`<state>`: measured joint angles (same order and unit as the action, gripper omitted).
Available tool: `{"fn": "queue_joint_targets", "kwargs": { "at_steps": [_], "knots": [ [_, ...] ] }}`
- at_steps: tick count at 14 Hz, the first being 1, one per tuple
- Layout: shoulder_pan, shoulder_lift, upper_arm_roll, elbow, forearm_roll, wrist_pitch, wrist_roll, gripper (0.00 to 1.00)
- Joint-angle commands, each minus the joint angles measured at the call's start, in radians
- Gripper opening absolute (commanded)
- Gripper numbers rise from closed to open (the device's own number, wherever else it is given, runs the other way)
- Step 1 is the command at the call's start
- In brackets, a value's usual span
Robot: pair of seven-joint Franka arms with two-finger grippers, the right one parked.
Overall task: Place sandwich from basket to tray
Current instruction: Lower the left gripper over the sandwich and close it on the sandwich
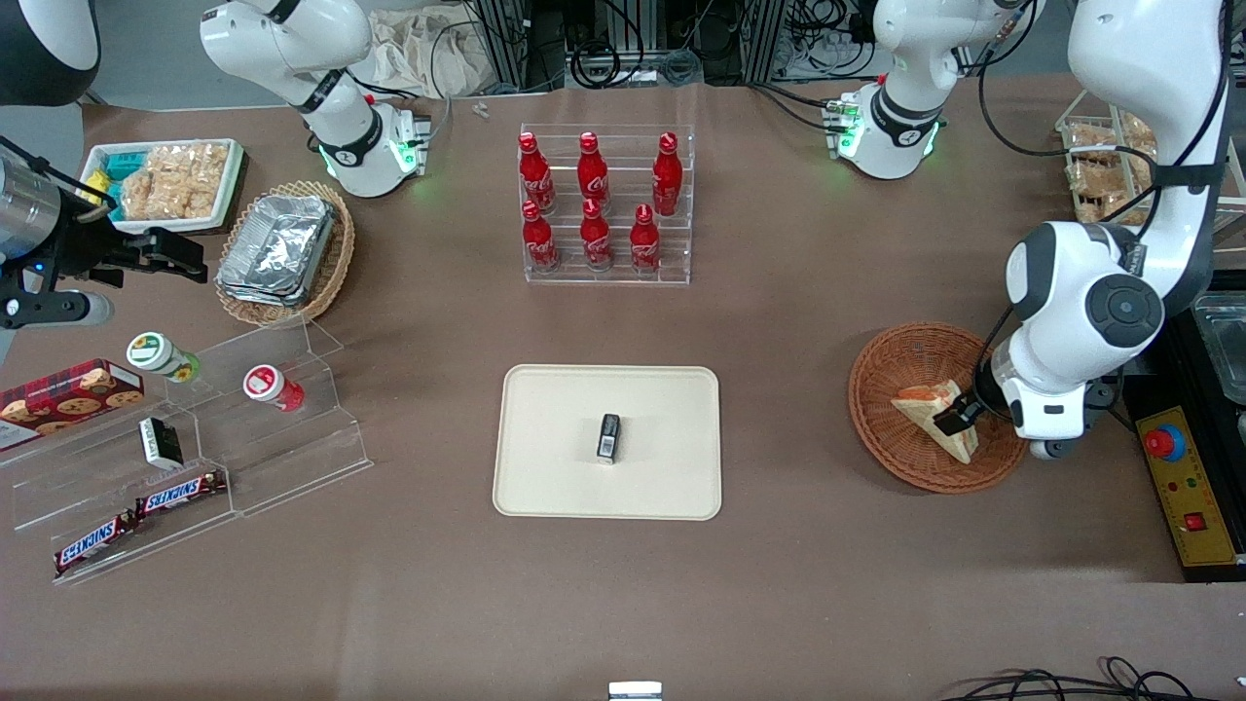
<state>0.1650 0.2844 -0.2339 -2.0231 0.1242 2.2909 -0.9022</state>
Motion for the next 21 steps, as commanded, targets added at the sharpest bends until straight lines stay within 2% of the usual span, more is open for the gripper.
{"fn": "queue_joint_targets", "kwargs": {
  "at_steps": [1,8,9,10,12,13,18,21],
  "knots": [
    [0.002,0.012,-0.002,-0.029,0.025,0.039,-0.04,1.0],
    [0.004,0.055,-0.002,-0.072,0.028,0.1,-0.038,1.0],
    [0.004,0.064,-0.001,-0.072,0.029,0.104,-0.038,0.97],
    [0.002,0.071,-0.001,-0.071,0.06,0.105,-0.04,0.74],
    [0.004,0.073,-0.001,-0.069,0.117,0.105,-0.078,0.12],
    [0.004,0.076,-0.001,-0.063,0.118,0.105,-0.087,0.0],
    [0.002,0.07,-0.005,-0.023,0.118,0.087,-0.123,0.0],
    [0.001,0.026,-0.012,0.029,0.115,-0.005,-0.124,0.0]
  ]
}}
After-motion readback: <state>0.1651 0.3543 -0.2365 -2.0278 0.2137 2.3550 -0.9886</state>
